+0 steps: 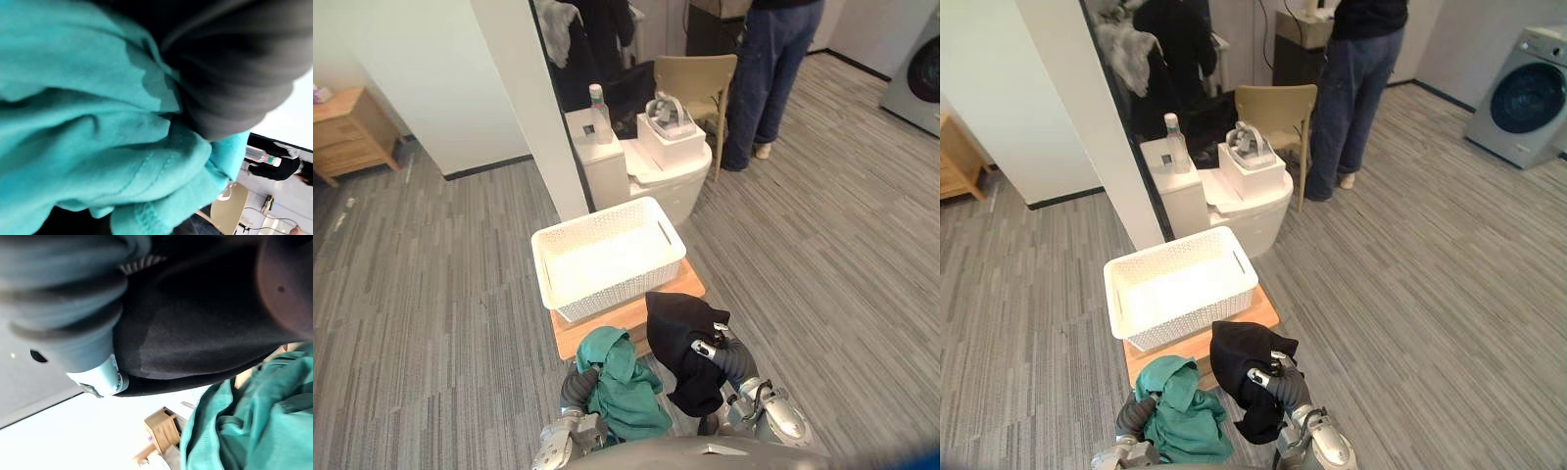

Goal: Tidy the bed and pick cloth on bed and put in laundry

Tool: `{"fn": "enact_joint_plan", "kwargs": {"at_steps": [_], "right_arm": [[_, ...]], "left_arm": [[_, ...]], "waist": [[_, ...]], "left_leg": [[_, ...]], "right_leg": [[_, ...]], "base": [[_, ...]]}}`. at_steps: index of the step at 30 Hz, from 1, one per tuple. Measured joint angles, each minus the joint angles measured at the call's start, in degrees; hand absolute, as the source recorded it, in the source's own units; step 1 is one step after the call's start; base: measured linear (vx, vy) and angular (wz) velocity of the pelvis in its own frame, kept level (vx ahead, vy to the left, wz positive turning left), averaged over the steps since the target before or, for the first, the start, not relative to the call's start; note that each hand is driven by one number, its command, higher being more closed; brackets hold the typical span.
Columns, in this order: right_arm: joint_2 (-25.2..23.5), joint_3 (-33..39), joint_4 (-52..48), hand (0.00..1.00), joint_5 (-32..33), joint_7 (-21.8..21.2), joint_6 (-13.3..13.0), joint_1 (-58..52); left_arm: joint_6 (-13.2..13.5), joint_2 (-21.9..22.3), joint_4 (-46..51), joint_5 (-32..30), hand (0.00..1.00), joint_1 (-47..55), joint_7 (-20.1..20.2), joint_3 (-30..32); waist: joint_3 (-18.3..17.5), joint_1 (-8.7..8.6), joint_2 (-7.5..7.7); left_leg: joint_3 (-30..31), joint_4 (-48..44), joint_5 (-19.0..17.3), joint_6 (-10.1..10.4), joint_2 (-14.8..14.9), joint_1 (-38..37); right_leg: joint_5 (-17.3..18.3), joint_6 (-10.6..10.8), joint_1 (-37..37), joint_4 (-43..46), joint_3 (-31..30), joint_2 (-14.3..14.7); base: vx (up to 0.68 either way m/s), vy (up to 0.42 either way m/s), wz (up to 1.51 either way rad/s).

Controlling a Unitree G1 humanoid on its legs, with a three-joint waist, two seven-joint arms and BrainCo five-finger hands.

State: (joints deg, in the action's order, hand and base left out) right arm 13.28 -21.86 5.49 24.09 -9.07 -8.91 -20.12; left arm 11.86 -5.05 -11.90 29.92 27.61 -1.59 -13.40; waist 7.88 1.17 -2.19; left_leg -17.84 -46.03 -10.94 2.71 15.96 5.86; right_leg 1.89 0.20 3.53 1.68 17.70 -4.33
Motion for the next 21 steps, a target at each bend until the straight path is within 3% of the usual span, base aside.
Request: {"fn": "enact_joint_plan", "kwargs": {"at_steps": [2,4,5,7,8,11,13,17,18,19,21], "right_arm": [[0.74,0.23,0.00,1.00,-0.31,0.00,0.00,0.21],[0.77,0.19,-0.08,1.00,-1.26,0.13,0.00,0.20],[0.73,0.14,-0.02,1.00,-2.07,0.38,0.10,0.16],[0.34,0.03,-1.36,1.00,-3.93,0.90,0.15,0.09],[0.09,0.07,-3.44,1.00,-4.76,1.45,0.16,0.12],[0.10,3.31,-8.34,1.00,-6.47,4.18,0.13,0.20],[0.22,7.06,-10.32,1.00,-6.49,6.10,0.07,0.48],[0.65,11.89,-12.42,1.00,-8.03,8.20,-1.11,1.36],[0.71,12.52,-13.67,1.00,-8.28,8.90,-1.20,1.78],[0.93,13.40,-15.97,1.00,-8.70,9.78,-1.17,2.22],[1.41,16.36,-21.04,1.00,-8.69,11.38,-1.15,2.60]], "left_arm": [[-0.24,0.09,1.19,-0.03,1.00,-0.06,0.05,0.00],[-0.26,0.25,2.28,-0.03,1.00,0.67,0.06,0.00],[-0.44,0.53,2.14,-0.03,1.00,0.69,-0.03,0.07],[-0.44,0.91,2.62,-0.02,1.00,0.21,-0.06,0.29],[-0.39,0.59,2.92,-0.02,1.00,0.18,-0.06,0.65],[-0.92,0.56,3.67,0.02,1.00,0.44,-0.05,1.17],[-2.15,0.49,4.04,0.37,1.00,0.14,0.49,2.49],[-4.14,-2.02,5.07,0.28,1.00,-0.32,1.64,4.03],[-4.58,-3.19,5.14,0.29,1.00,-1.02,2.02,4.56],[-5.34,-4.40,5.01,0.27,1.00,-1.79,3.06,5.44],[-6.19,-5.85,4.91,0.21,1.00,-3.29,4.60,5.85]], "waist": [[0.17,0.14,-0.48],[-0.14,0.19,-1.09],[-0.50,0.13,-1.79],[-1.27,-0.07,-0.29],[-1.12,0.61,0.75],[-1.10,1.13,1.96],[-0.97,1.14,2.26],[0.00,-0.95,3.36],[0.64,-1.74,3.80],[0.71,-1.98,4.55],[0.69,-2.20,4.76]], "left_leg": [[-4.48,5.34,-3.03,0.45,-1.11,1.22],[-10.03,17.59,-1.00,-0.27,-3.36,0.30],[-13.87,24.41,0.92,-2.99,-4.36,-1.69],[-13.19,30.98,1.67,-4.35,-7.87,-4.18],[-13.13,33.41,2.57,-4.82,-9.35,-5.02],[-12.72,37.59,3.62,-5.66,-11.99,-7.29],[-11.23,39.49,3.58,-5.64,-13.12,-8.94],[-5.43,41.55,2.74,-6.25,-14.07,-11.81],[-2.86,41.41,2.50,-6.58,-13.94,-12.69],[-0.50,41.23,2.38,-6.42,-13.31,-12.73],[3.16,40.58,1.90,-5.57,-11.92,-11.62]], "right_leg": [[0.27,-0.18,0.98,-0.79,0.71,-0.66],[0.16,0.31,1.59,-0.92,2.07,-1.17],[0.48,1.58,2.37,-0.70,3.08,-1.13],[0.44,3.01,2.87,-1.14,4.32,-2.36],[0.35,3.35,3.20,-1.75,4.67,-2.94],[1.38,4.68,4.19,-1.15,5.14,-4.37],[3.88,5.90,3.32,5.20,5.85,-6.25],[5.54,4.34,-3.92,29.59,3.11,-11.04],[9.51,2.10,-5.59,32.25,1.25,-10.95],[10.70,1.28,-6.53,30.02,-0.94,-9.27],[10.07,2.11,-7.02,22.98,-3.56,-5.80]], "base": [[0.18,0.027,0.23],[0.21,0.079,0.25],[0.22,0.100,0.57],[0.21,0.095,0.49],[0.16,0.061,0.21],[0.15,0.068,0.21],[0.08,0.071,0.36],[0.05,0.068,0.71],[0.11,-0.031,0.98],[0.10,-0.041,1.04],[0.11,-0.068,1.12]]}}
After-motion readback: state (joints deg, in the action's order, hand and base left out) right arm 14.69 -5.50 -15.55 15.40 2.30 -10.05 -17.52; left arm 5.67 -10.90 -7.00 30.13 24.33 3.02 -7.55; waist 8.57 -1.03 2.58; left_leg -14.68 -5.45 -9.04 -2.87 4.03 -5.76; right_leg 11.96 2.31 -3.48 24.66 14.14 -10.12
